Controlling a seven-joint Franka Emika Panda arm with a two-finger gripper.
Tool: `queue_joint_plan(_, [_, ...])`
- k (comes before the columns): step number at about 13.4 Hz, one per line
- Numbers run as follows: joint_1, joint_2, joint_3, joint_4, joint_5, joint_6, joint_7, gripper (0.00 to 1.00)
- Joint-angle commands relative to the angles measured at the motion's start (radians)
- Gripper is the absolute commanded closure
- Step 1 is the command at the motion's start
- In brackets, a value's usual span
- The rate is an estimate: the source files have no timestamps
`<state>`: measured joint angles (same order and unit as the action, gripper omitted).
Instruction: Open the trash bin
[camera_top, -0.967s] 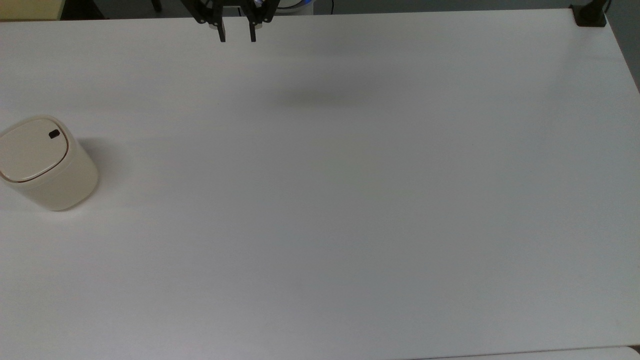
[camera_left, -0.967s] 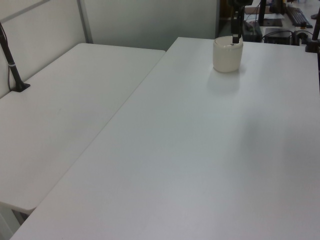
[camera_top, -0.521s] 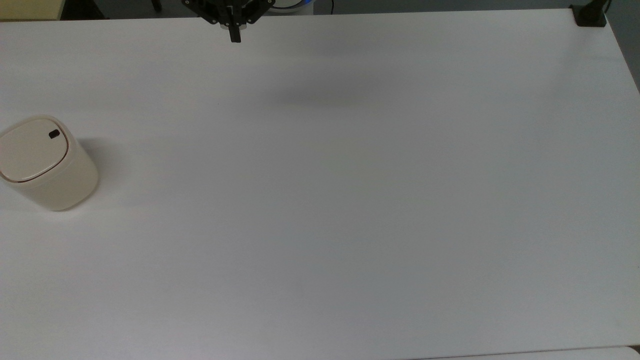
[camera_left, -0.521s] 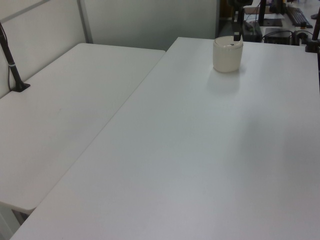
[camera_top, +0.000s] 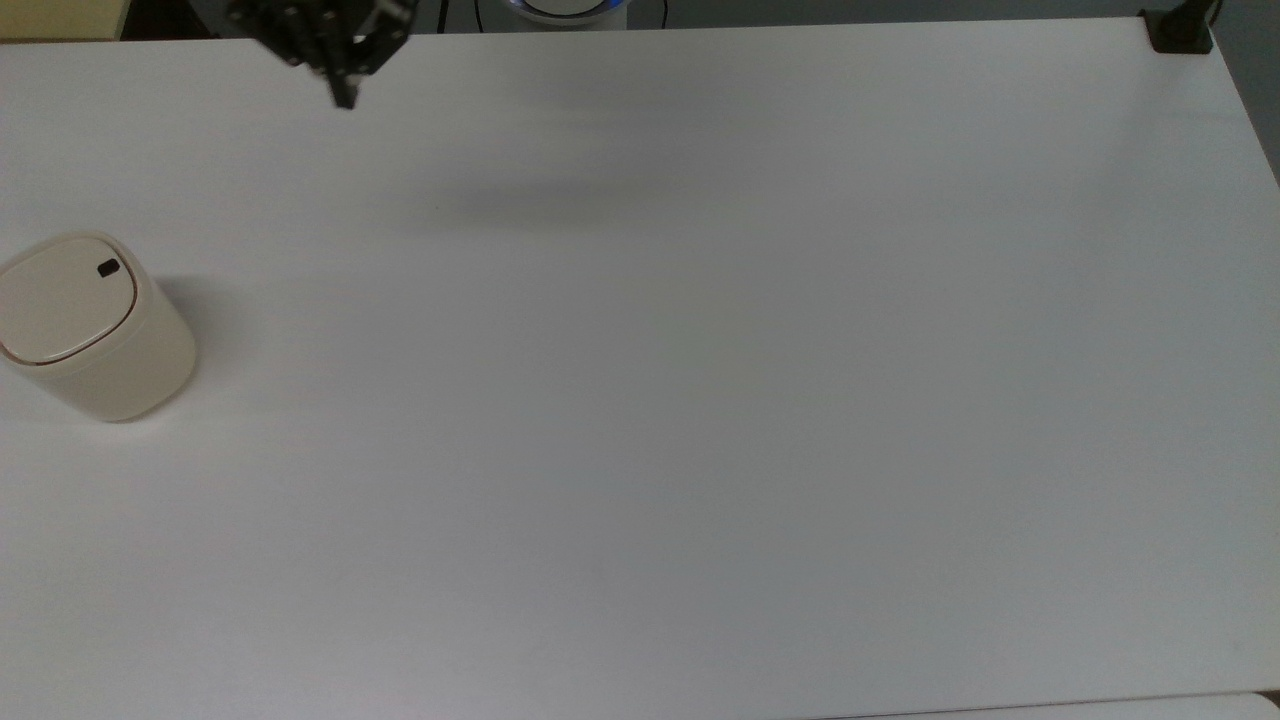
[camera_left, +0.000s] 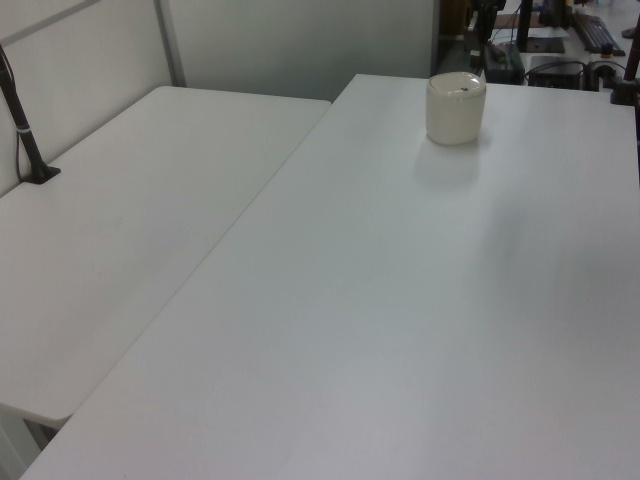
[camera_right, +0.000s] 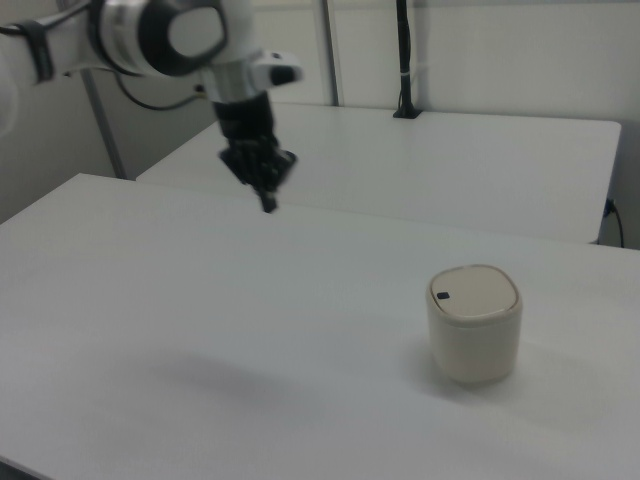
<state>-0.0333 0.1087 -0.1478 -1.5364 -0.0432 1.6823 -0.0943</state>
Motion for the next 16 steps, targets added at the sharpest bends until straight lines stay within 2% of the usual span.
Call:
queue_joint_plan(1, [-0.092, 0.060, -0.004, 0.009, -0.017, 0.117, 0.025, 1.00])
queue_joint_plan(8, [-0.263, 0.183, -0.006, 0.010, -0.017, 0.393, 0.048, 1.00])
queue_joint_plan(11, [-0.266, 0.259, -0.045, 0.062, -0.018, 0.453, 0.108, 1.00])
queue_joint_plan(16, [-0.267, 0.334, -0.049, 0.065, -0.043, 0.480, 0.113, 1.00])
